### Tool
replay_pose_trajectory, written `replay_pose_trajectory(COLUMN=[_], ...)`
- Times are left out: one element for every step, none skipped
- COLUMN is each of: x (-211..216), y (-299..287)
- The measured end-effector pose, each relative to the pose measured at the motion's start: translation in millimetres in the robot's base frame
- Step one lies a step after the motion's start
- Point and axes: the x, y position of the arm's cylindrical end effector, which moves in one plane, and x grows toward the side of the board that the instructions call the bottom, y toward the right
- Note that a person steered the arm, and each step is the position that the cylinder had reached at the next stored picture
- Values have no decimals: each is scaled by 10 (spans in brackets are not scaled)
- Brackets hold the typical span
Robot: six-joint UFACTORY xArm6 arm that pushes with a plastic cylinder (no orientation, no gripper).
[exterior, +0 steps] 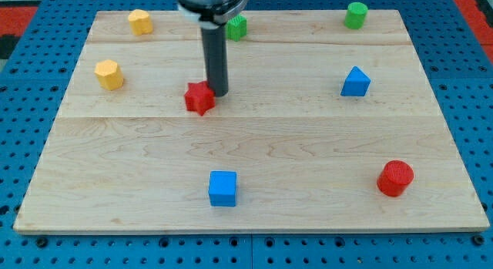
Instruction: Move the red star to the bottom left corner
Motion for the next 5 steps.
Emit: replay_pose_trajectory(x=[273,313,130,97,361], y=[-395,-781,-771,-994,-1325])
